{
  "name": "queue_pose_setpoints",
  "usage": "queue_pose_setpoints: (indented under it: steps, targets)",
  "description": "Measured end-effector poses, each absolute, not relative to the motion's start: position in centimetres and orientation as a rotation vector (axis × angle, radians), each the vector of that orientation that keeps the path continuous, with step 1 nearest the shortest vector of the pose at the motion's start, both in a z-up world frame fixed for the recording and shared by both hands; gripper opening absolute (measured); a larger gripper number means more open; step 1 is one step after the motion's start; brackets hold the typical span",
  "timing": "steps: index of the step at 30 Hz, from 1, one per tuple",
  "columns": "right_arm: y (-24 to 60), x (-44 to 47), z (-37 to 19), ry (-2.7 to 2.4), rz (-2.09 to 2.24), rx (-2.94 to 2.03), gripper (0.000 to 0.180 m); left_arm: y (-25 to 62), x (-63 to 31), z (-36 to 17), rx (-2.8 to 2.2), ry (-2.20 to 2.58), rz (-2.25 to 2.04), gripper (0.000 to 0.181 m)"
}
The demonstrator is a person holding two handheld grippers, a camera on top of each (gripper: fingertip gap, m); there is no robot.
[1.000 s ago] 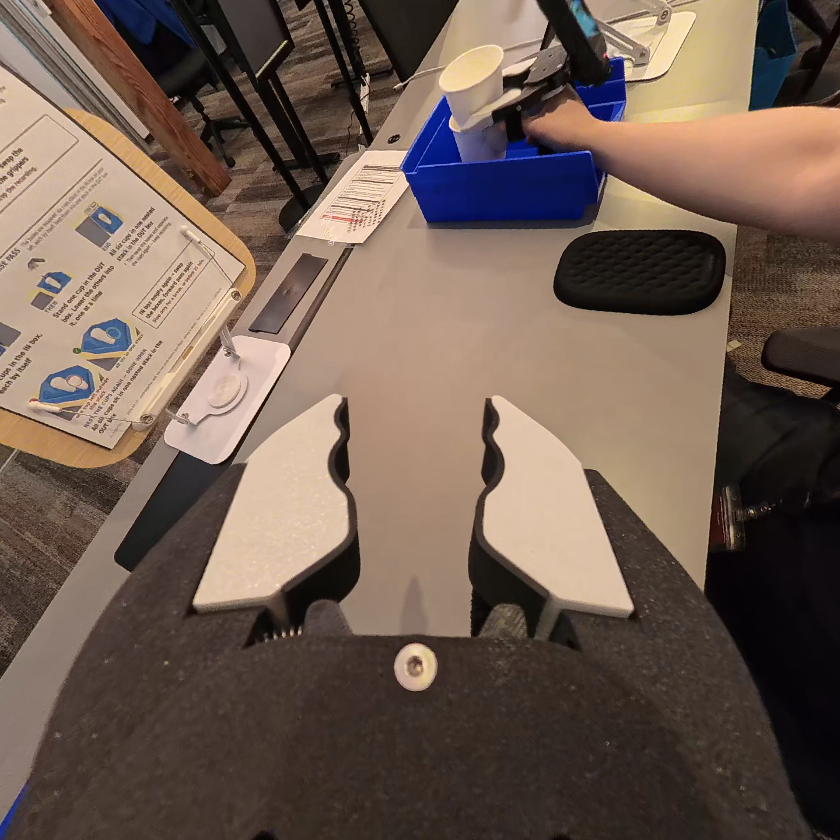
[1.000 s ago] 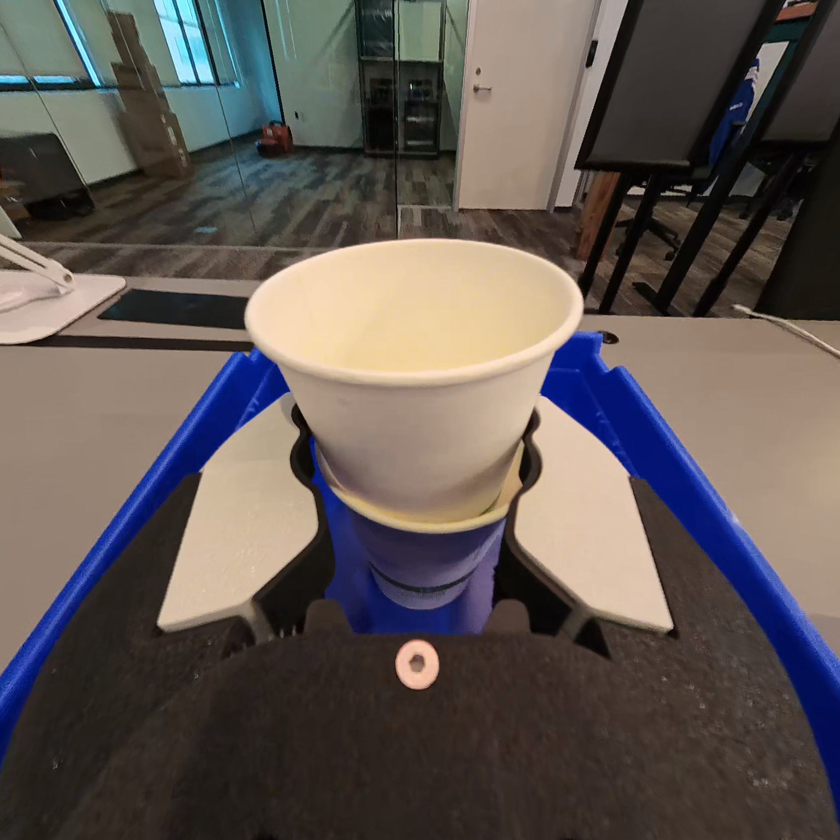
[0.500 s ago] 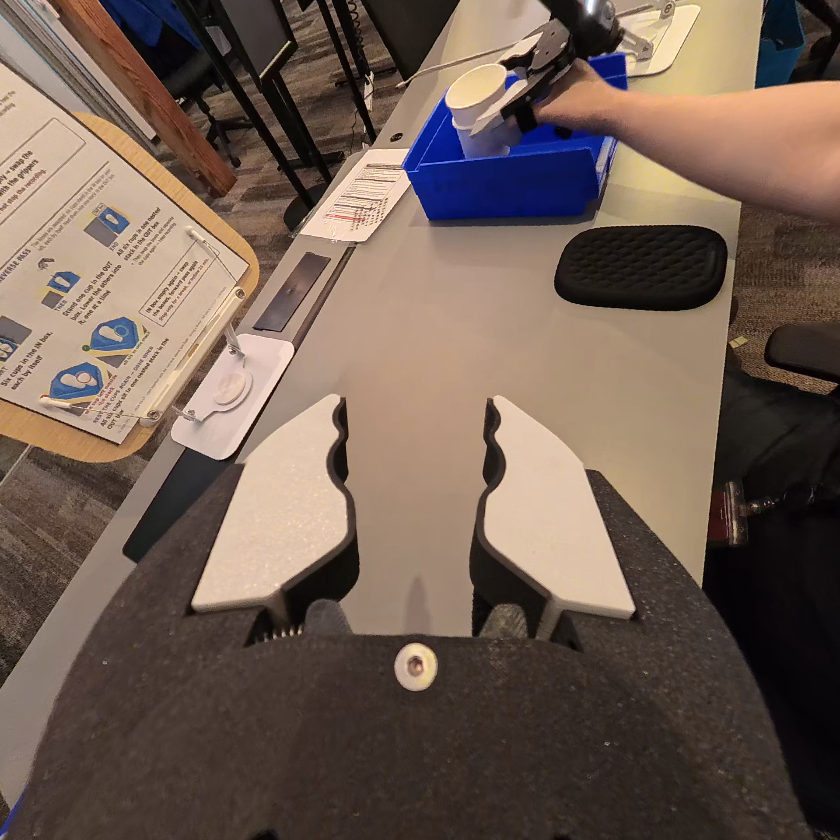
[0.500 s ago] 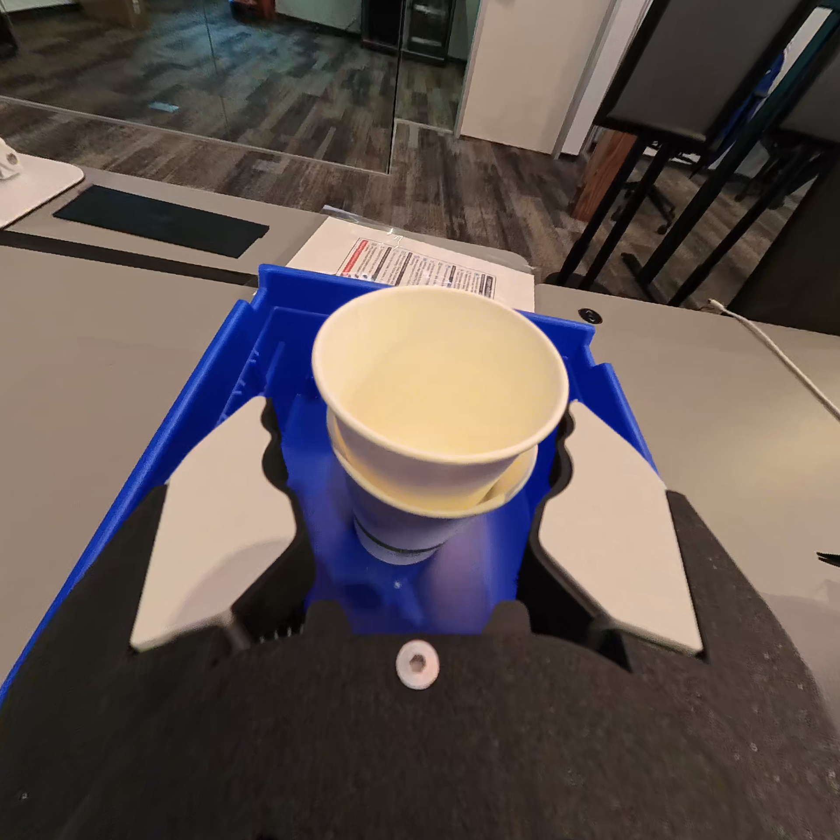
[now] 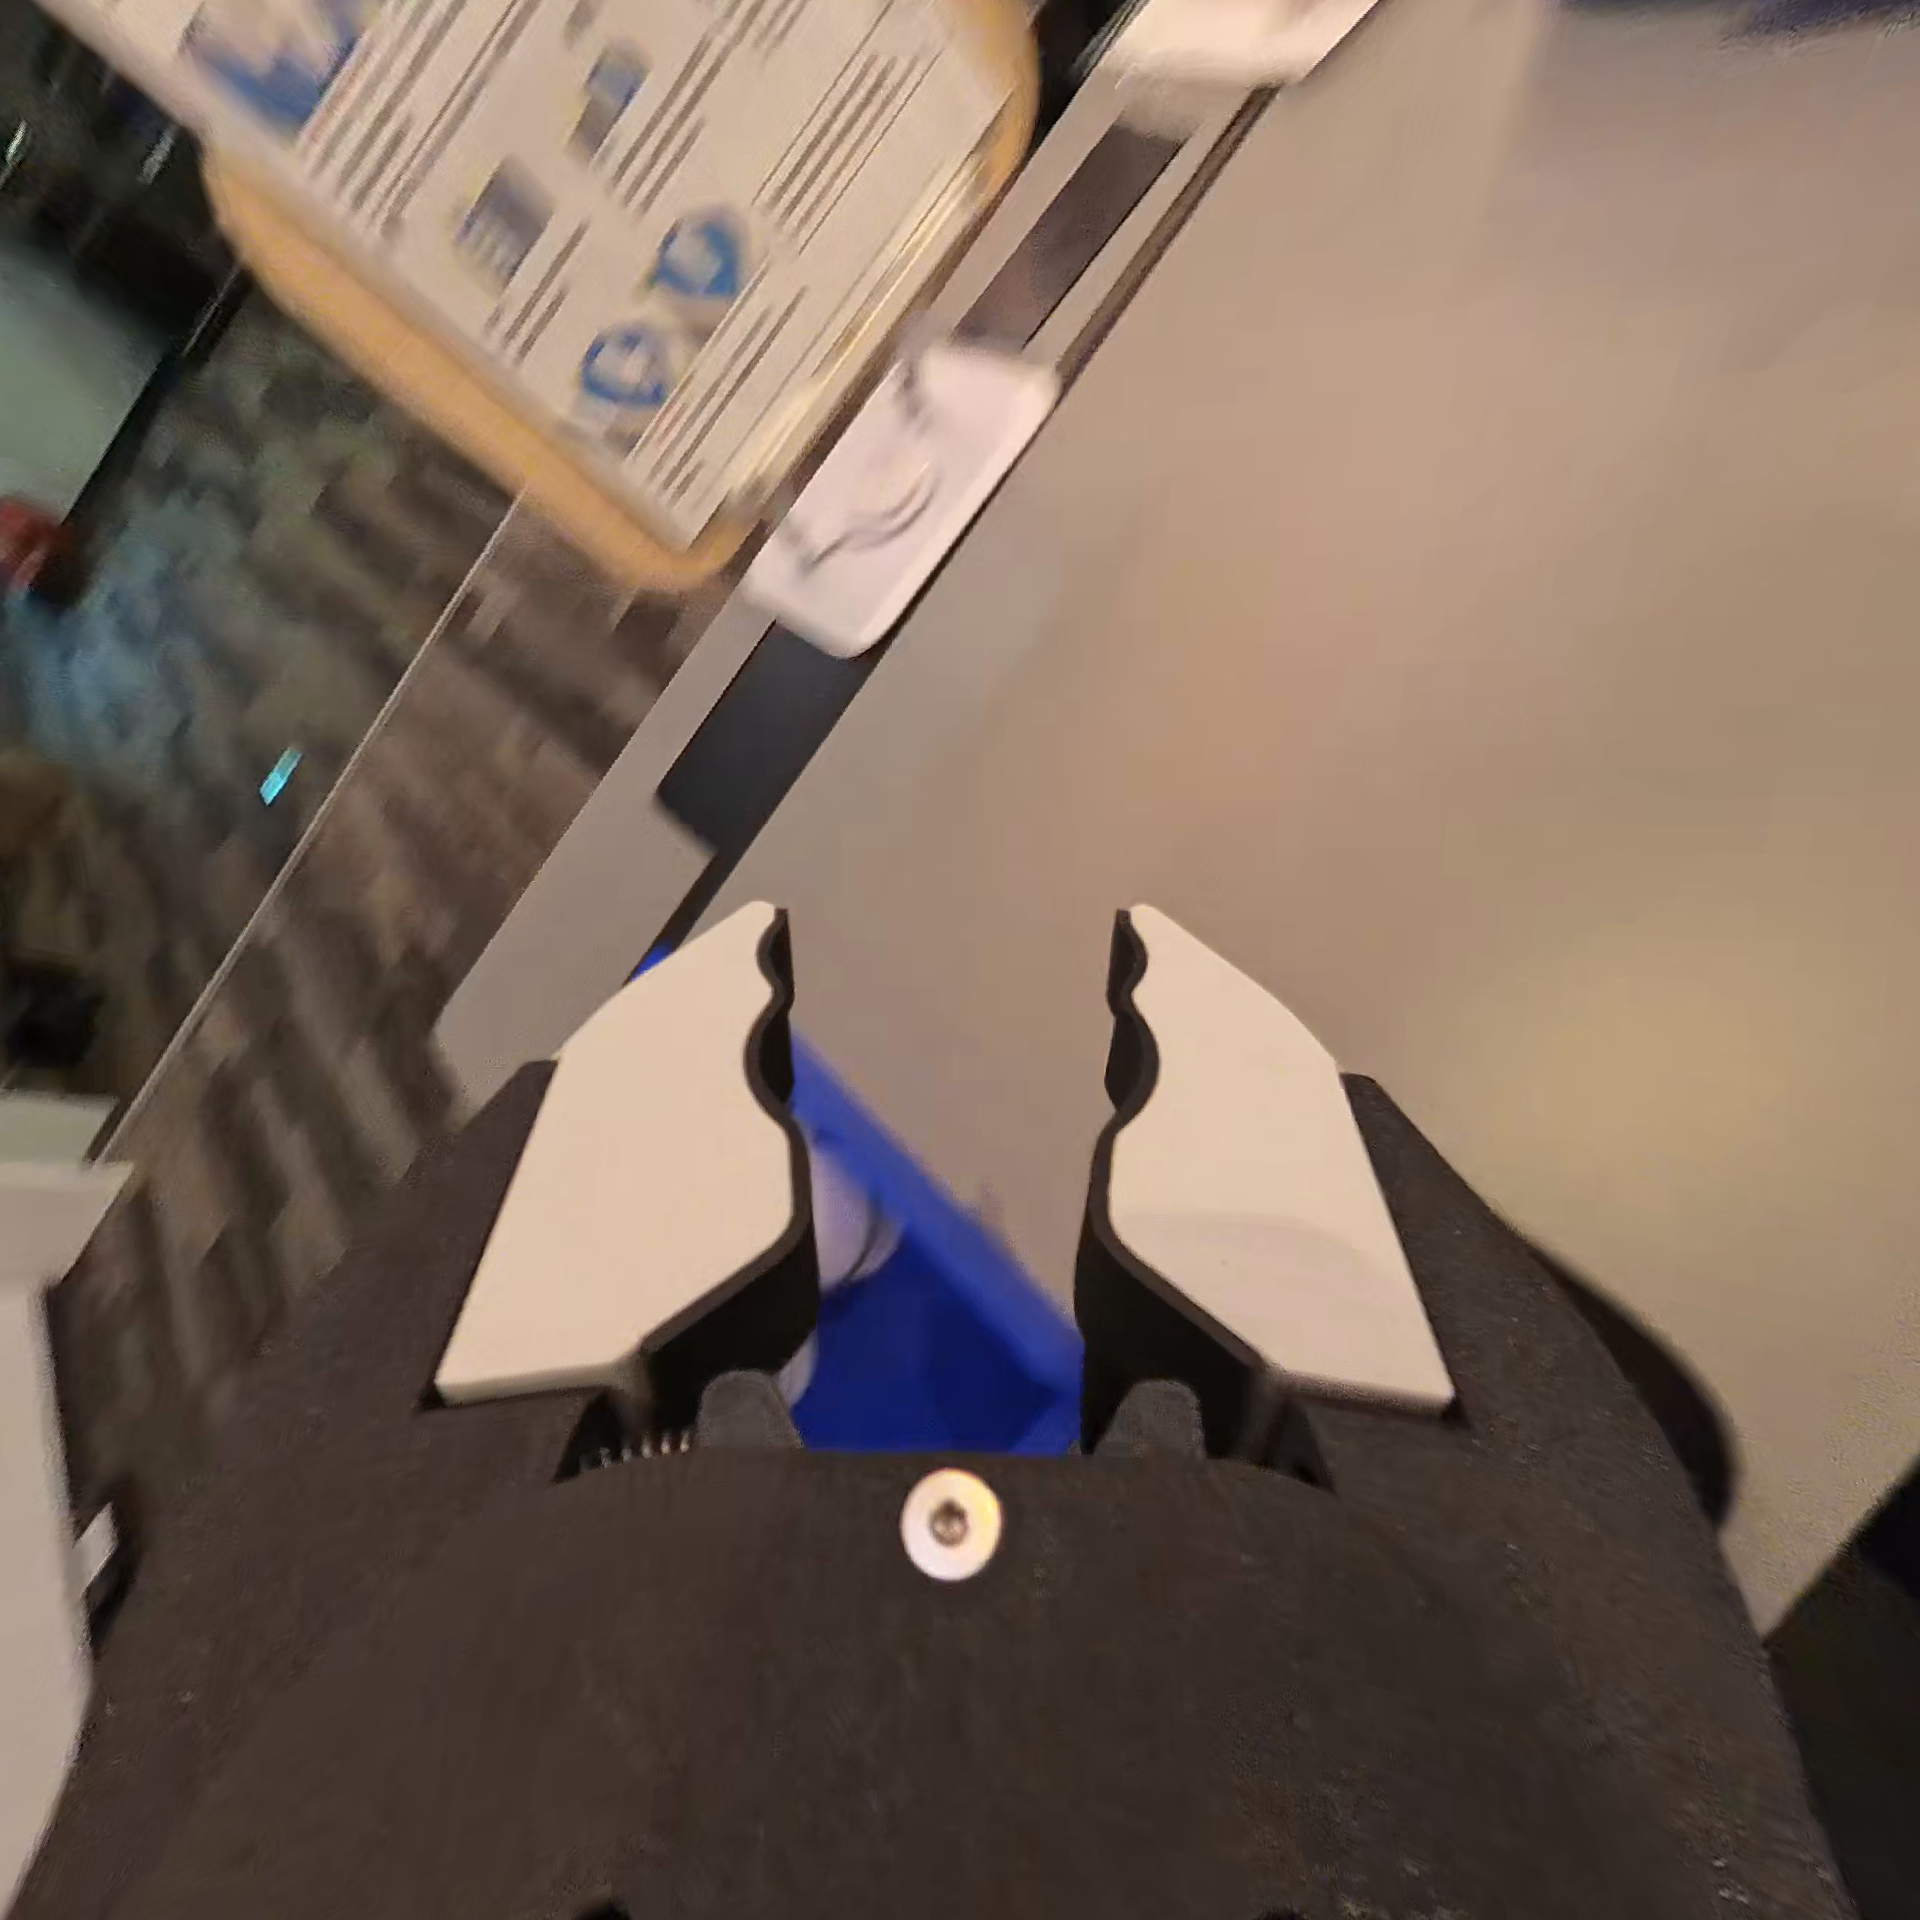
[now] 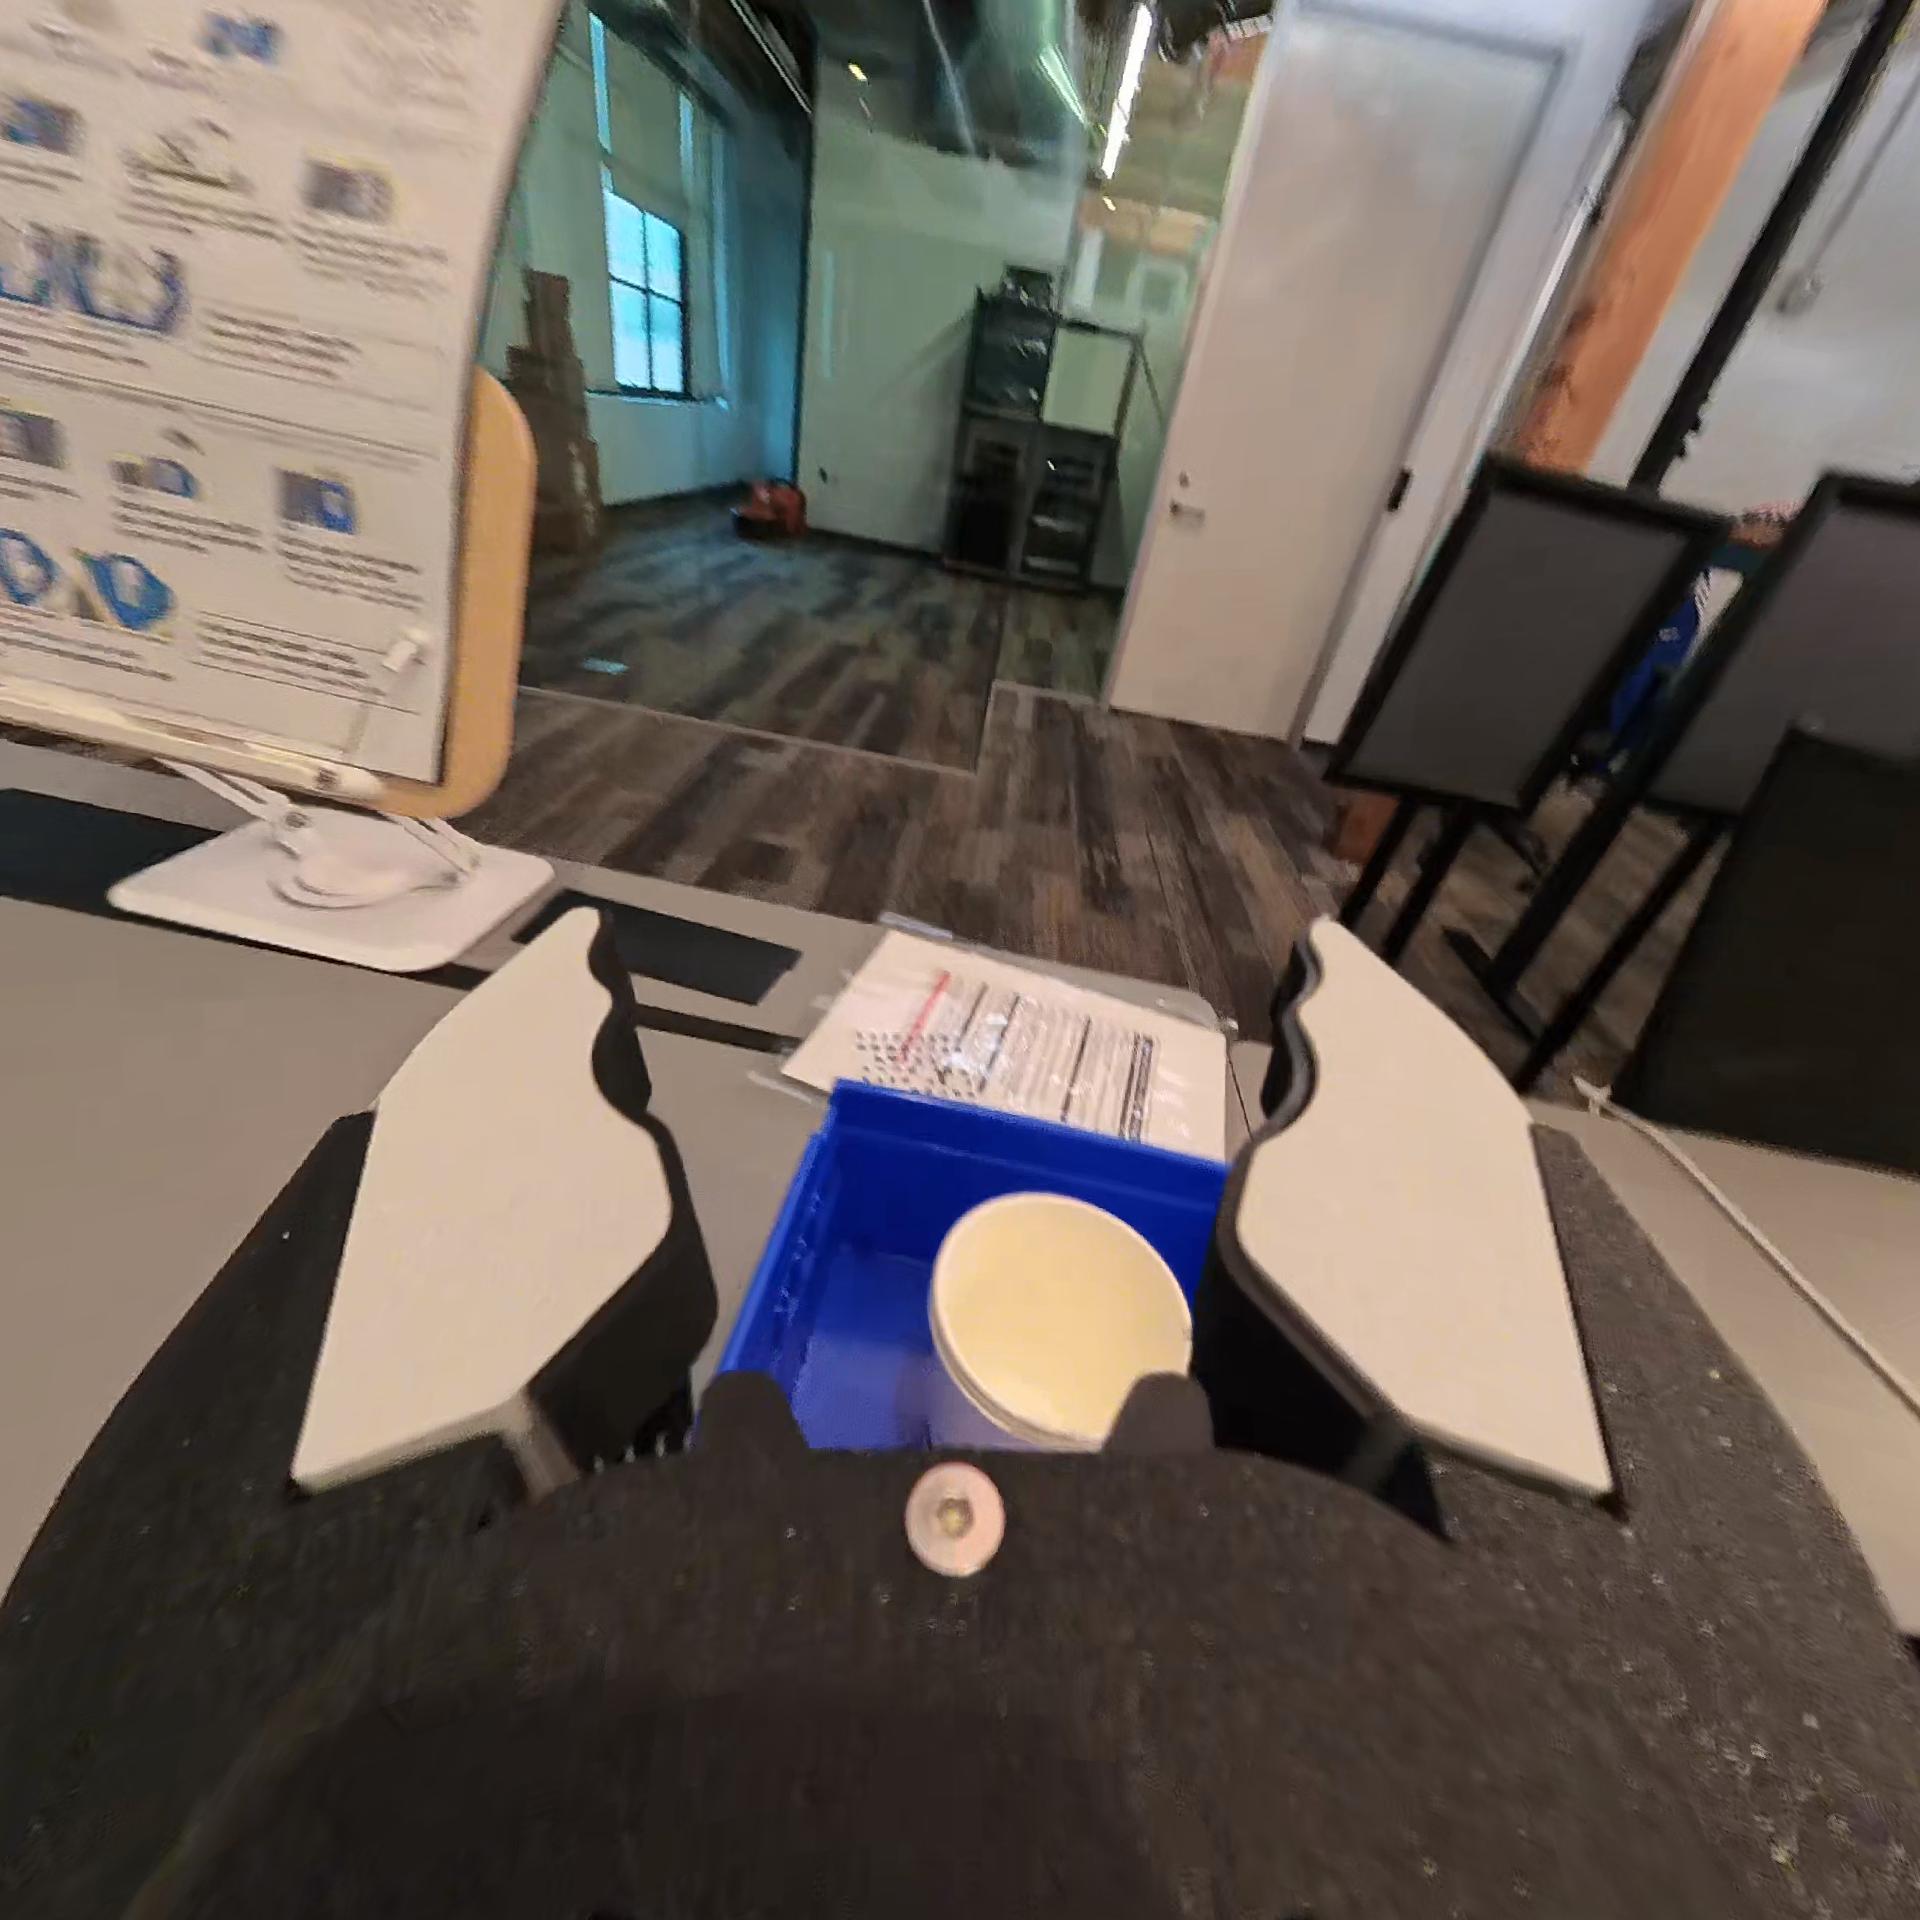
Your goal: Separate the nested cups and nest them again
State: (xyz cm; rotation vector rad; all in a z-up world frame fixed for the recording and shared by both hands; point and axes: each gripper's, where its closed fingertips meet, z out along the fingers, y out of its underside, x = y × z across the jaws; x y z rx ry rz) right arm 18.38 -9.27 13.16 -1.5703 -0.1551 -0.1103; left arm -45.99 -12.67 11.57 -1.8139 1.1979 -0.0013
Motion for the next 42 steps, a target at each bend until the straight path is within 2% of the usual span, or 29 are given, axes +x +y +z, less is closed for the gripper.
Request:
queue_pose_setpoints:
  steps: [3,7,12,17,19,21,22,24,29,34,38,42]
  targets:
    - [-9.7,15.3,14.8,-0.247,-0.102,-1.537,0.113,-10.1,-52.9,10.0,-1.946,1.181,0.122,0.05]
    - [-9.3,11.3,14.8,-0.345,-0.042,-1.539,0.113,-7.9,-58.7,4.9,-2.072,1.282,0.163,0.049]
    - [-8.4,7.8,13.7,-0.412,0.043,-1.573,0.114,-5.7,-60.1,-1.6,-2.118,1.495,0.253,0.043]
    - [-8.5,6.2,12.8,-0.457,0.068,-1.604,0.114,-4.2,-61.6,-5.9,-2.194,1.661,0.401,0.035]
    - [-8.6,6.1,12.5,-0.464,0.063,-1.61,0.114,-3.9,-61.5,-6.7,-2.212,1.664,0.385,0.026]
    - [-8.7,6.2,12.2,-0.464,0.069,-1.619,0.114,-3.8,-61.6,-7.2,-2.229,1.667,0.366,0.007]
    - [-8.7,6.2,12.0,-0.46,0.076,-1.624,0.114,-3.9,-61.7,-7.4,-2.245,1.668,0.357,0.006]
    - [-8.7,6.4,11.8,-0.449,0.09,-1.624,0.114,-4.6,-61.8,-7.5,-2.291,1.681,0.297,0.001]
    - [-8.7,6.3,11.2,-0.428,0.159,-1.621,0.113,-6.6,-61.6,-6.2,-2.341,1.71,0.198,0.0]
    - [-9.1,4.5,9.7,-0.502,0.198,-1.656,0.111,-7.6,-60.5,-1.2,-2.248,1.744,0.258,0.0]
    - [-10.9,-2.3,9.7,-0.763,0.309,-1.643,0.108,-9.0,-56.4,5.1,-2.064,1.836,0.311,0.0]
    - [-14.3,-12.6,10.6,-1.108,0.463,-1.513,0.108,-12.1,-47.2,9.7,-1.788,1.98,0.146,0.0]
